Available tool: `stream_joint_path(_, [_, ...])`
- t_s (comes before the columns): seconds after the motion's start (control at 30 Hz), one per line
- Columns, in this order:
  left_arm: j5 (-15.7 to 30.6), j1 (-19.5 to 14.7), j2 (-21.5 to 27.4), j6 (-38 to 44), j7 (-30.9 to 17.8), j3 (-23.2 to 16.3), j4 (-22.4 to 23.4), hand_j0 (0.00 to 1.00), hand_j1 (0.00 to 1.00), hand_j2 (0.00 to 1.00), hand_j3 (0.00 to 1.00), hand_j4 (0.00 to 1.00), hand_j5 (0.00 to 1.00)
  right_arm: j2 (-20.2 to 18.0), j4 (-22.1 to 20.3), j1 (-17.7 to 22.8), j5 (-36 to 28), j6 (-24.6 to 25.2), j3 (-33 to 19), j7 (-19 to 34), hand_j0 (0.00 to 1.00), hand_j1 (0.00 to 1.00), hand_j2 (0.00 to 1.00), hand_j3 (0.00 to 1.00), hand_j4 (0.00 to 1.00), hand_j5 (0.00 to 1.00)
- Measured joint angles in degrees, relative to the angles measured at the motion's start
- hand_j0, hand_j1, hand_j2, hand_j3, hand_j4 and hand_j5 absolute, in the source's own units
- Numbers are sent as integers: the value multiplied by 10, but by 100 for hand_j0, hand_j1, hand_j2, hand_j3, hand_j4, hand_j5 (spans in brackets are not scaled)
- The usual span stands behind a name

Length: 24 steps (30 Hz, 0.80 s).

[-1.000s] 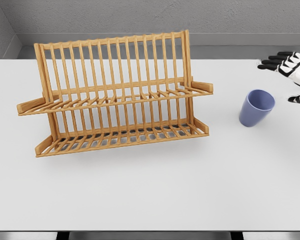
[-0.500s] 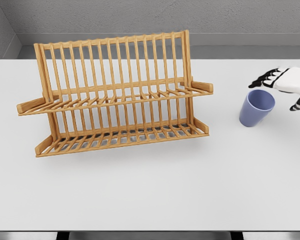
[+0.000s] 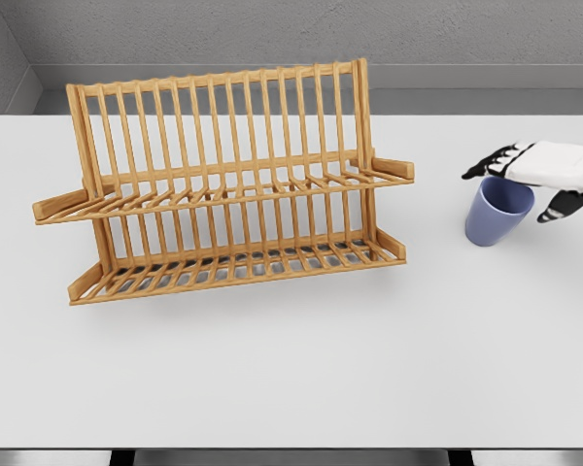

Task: Right arm put cup on second shelf

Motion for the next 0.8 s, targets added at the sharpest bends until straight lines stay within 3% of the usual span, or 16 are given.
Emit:
stream_joint_path(0.37, [0,0,0,0,0,0,0,100,100,100,100,100,100,7,1,-15,0,0,21,0,100,100,100,100,100,100])
stream_joint_path(0.4, [0,-1,0,0,0,0,0,100,100,100,100,100,100,10,1,-20,0,0,26,0,97,97,97,97,97,97])
stream_joint_path(0.43, [0,0,0,0,0,0,0,100,100,100,100,100,100,12,1,-20,1,0,30,0,80,80,80,80,80,80])
stream_joint_path(0.47, [0,0,0,0,0,0,0,100,100,100,100,100,100,13,1,-20,1,0,33,0,75,75,75,75,75,75])
stream_joint_path(0.8, [0,-1,0,0,0,0,0,100,100,100,100,100,100,16,0,-23,1,0,39,0,71,71,71,71,71,71])
